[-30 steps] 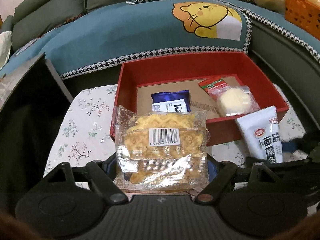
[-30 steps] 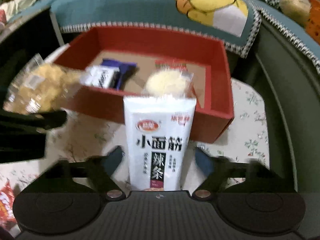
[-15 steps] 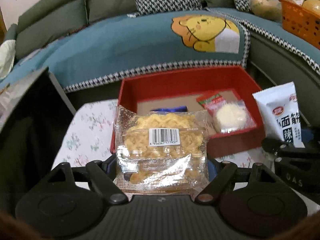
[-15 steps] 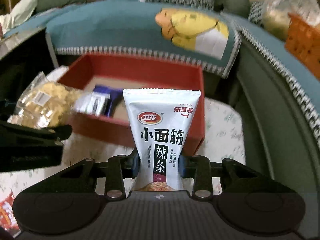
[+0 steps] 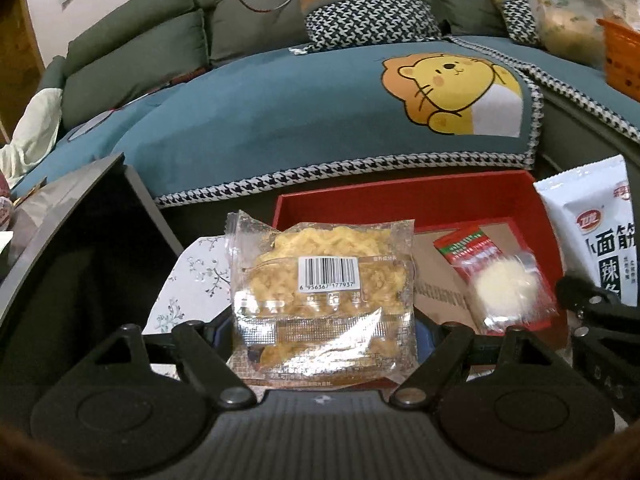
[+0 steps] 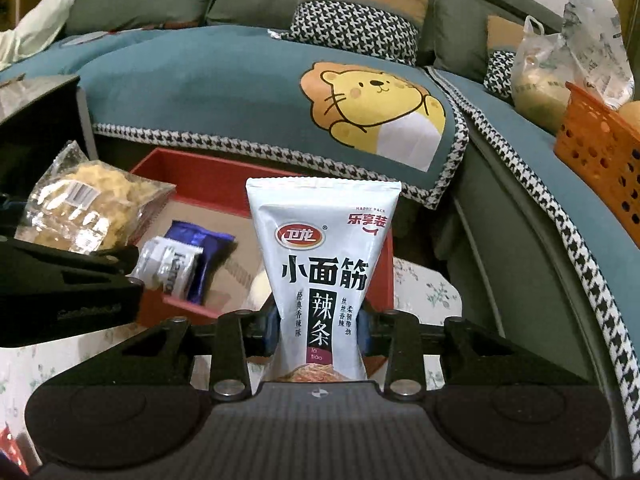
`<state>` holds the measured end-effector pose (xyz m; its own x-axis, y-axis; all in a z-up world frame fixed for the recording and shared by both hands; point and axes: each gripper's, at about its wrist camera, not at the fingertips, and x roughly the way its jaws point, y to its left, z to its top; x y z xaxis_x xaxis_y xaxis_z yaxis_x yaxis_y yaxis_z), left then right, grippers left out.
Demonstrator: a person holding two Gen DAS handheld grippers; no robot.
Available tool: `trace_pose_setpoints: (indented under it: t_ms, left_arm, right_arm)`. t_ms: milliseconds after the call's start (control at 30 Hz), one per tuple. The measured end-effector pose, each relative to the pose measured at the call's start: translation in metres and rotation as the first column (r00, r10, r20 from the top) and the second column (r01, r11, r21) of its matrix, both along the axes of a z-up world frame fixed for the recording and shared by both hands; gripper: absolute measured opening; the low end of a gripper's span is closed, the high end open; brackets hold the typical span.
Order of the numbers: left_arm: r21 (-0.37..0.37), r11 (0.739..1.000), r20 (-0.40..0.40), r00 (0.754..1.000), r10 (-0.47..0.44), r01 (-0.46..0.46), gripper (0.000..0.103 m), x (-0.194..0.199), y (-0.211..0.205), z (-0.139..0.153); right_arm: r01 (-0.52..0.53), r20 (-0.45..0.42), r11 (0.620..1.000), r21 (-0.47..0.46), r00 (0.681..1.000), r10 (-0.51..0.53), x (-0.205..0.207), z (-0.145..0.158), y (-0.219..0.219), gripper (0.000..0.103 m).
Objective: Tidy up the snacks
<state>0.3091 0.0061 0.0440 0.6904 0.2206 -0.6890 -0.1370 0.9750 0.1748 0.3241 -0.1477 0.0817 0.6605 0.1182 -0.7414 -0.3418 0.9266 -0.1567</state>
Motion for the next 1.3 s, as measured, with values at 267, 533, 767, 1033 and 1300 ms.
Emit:
trace_pose_setpoints:
  t_ms: [267, 533, 767, 1033, 1300]
  left_arm:
    - [0.005, 1.0, 0.003, 1.0, 0.011, -0.011, 0.103, 0.02, -0.003, -0.005]
    - [0.019, 1.0, 0.006, 1.0, 0.011, -0.011, 0.103, 0.032, -0.008, -0.012]
    - [0.044, 0.999, 0.003, 1.0, 0.016, -0.016, 0.103, 0.044, -0.008, -0.021]
    - [0.047, 0.999, -0.008, 1.0, 0.012, -0.012, 0.103, 0.052, -0.009, -0.029]
    - [0.054, 0.998, -0.016, 1.0, 0.013, -0.012, 0.103, 0.055, -0.011, -0.032]
  right_arm:
    - [0.005, 0.035, 1.0, 0.004, 0.999, -0.005, 0.018, 0.0, 0.005, 0.044]
    - [0.012, 0.061, 1.0, 0.016, 0.998, -0.013, 0.033, -0.004, 0.004, 0.044]
    - [0.008, 0.083, 1.0, -0.008, 0.997, -0.007, 0.042, -0.013, 0.01, 0.044]
    - [0.004, 0.087, 0.999, -0.032, 0.996, -0.002, 0.046, -0.024, 0.015, 0.046]
    - [-0.005, 0.092, 0.999, -0.05, 0.996, 0.01, 0.046, -0.03, 0.018, 0.059]
